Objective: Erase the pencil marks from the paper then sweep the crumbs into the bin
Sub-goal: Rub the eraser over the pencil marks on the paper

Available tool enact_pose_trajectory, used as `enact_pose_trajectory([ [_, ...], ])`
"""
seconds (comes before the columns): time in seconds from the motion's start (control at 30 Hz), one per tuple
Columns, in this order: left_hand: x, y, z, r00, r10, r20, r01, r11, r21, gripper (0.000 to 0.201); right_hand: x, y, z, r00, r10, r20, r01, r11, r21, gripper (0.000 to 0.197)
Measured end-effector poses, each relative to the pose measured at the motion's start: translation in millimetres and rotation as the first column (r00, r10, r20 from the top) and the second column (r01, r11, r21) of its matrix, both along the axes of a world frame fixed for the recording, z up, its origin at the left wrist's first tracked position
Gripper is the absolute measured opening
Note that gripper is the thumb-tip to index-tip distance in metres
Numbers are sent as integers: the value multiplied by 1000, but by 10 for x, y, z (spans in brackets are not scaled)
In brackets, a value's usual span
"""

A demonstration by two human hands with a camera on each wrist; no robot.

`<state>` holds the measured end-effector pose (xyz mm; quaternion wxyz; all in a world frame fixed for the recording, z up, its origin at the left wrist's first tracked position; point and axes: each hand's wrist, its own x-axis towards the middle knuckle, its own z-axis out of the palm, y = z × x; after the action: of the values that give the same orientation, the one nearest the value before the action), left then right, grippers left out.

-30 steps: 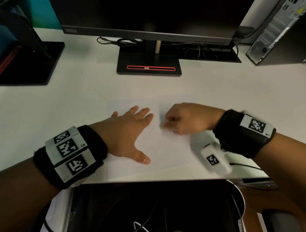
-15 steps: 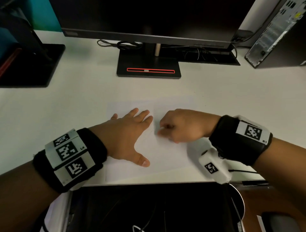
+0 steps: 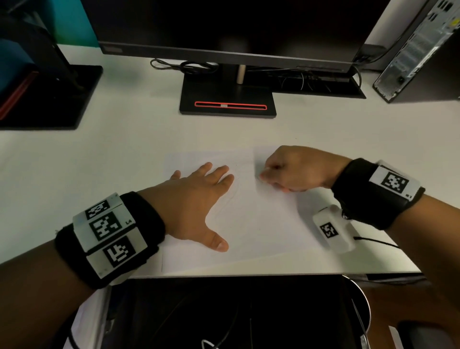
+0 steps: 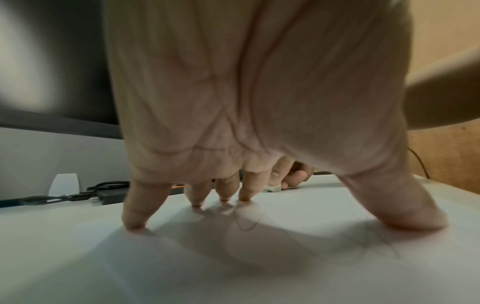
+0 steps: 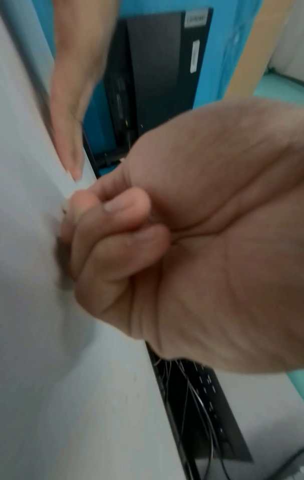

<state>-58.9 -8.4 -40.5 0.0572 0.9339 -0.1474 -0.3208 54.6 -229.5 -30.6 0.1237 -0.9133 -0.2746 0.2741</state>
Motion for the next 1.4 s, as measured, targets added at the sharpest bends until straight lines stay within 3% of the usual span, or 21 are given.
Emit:
enact_pose_trajectory([
  [0.1, 3, -7, 4, 1000, 2, -3, -2, 1000, 4, 131, -165, 60, -44, 992, 121, -35, -122, 992, -36, 38],
  [0.17, 2, -16, 12, 1000, 1, -3, -1, 1000, 13, 131, -120, 21, -47, 994, 57, -95, -59, 998, -15, 39],
  [0.27, -4, -19, 22, 1000, 2, 2, -2, 1000, 18, 131, 14, -29, 9, 998, -48, -44, 48, 999, 13, 40],
  [0.33, 1, -16, 11, 1000, 1, 5, -2, 1000, 20, 131, -70, 28, 3, 1000, 22, -4, -22, 1000, -13, 39],
  [0.4, 5, -14, -3, 1000, -2, 6, 2, 1000, 20, 132, -206, 111, -26, 993, 94, -77, -95, 995, -15, 38],
  [0.47, 8, -14, -6, 1000, -6, 8, 6, 1000, 23, 132, -138, 111, -33, 990, 41, -137, -40, 999, 7, 37],
  [0.57, 2, -15, -1, 1000, -5, 11, 5, 1000, 22, 131, 94, 52, 4, 988, -115, -106, 120, 992, 48, 38],
  [0.67, 1, 0, -15, 1000, -5, 20, 5, 1000, 8, 131, 11, 117, -34, 998, -34, -47, 34, 999, 17, 37],
  [0.73, 0, 5, -27, 1000, -6, 29, 6, 1000, 2, 130, -65, 160, -61, 995, 0, -102, 3, 1000, 27, 37],
  [0.9, -38, 14, -27, 997, 68, 43, -67, 998, -14, 129, 187, 98, -29, 979, -162, -122, 173, 981, 87, 34],
  [1.03, -40, 11, -9, 992, 98, 80, -97, 995, -22, 130, 126, 134, -78, 995, -98, -33, 99, 994, 47, 35],
  [1.2, -21, -39, 79, 988, 56, 146, -62, 997, 36, 122, 274, 52, -50, 964, -227, -137, 241, 965, 99, 32],
  [1.4, 7, -39, 79, 986, 23, 164, -35, 997, 71, 121, 198, 121, -65, 982, -113, -150, 124, 990, 61, 33],
])
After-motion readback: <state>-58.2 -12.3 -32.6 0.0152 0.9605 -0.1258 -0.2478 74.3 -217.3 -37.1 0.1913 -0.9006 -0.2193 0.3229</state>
